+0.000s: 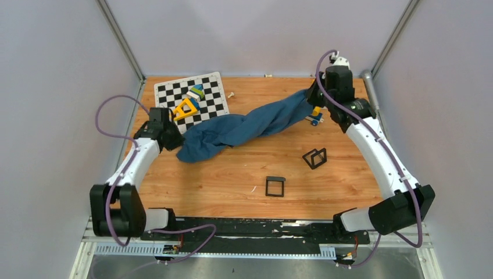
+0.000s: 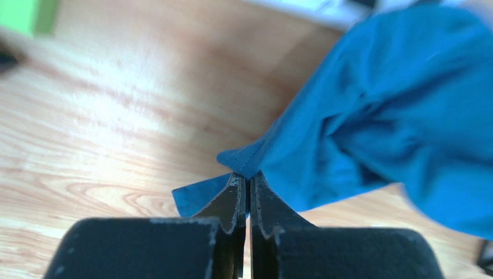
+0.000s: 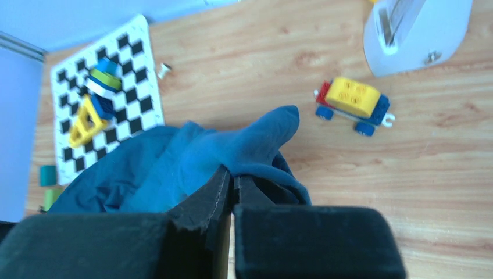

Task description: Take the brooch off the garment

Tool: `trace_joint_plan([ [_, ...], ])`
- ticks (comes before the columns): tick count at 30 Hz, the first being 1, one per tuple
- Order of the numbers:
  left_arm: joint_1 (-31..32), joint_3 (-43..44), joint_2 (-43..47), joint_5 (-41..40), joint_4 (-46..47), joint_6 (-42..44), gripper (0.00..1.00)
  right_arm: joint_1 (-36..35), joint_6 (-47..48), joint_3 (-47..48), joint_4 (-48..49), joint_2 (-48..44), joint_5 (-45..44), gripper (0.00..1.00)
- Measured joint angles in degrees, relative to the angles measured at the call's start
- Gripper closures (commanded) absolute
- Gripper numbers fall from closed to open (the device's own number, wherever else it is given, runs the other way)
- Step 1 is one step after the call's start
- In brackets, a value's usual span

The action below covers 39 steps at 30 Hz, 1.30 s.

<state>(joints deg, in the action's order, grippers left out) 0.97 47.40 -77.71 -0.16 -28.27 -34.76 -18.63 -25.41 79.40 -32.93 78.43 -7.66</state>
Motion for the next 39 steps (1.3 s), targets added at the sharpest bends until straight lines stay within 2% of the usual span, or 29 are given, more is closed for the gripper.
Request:
trace_joint_plan([
  [3,0.0,8.46,6.82,0.11,-4.0,-0.46,1.0,1.88,-0.31,7.56,-1.88,1.03,1.4,1.0],
  [8,0.0,34.01,8.72,-1.03,-10.6,-0.13,1.0,7.3,-2.05,22.08,-4.61,4.0,3.69,1.0],
  [12,-0.07,49.2,8.85,-4.76,-14.99,0.9,1.0,9.7,-3.43,27.45,-5.2,4.31,4.42,1.0],
  [14,-0.11,52.85,9.4,-6.45,-16.81,1.55,1.0,9.81,-3.69,28.35,-5.31,4.26,5.29,1.0],
  [20,-0.26,55.23,13.14,-10.82,-22.91,3.56,1.0,9.7,-4.44,25.68,-6.6,2.19,13.0,1.0],
  [26,-0.28,56.92,19.17,-16.15,-28.04,6.12,1.0,8.55,-6.97,14.93,-6.64,-5.33,25.38,1.0],
  [30,-0.28,59.71,20.63,-18.4,-28.7,7.5,1.0,6.71,-8.92,10.1,-5.99,-8.98,30.27,1.0],
  [35,-0.33,53.77,18.38,-14.97,-23.63,7.61,1.0,6.29,-13.4,8.74,-5.86,-9.86,28.61,1.0],
  [39,-0.33,44.96,8.46,-9.07,-17.79,6.49,1.0,5.55,-18.1,8.7,-6.12,-7.41,23.8,1.0],
])
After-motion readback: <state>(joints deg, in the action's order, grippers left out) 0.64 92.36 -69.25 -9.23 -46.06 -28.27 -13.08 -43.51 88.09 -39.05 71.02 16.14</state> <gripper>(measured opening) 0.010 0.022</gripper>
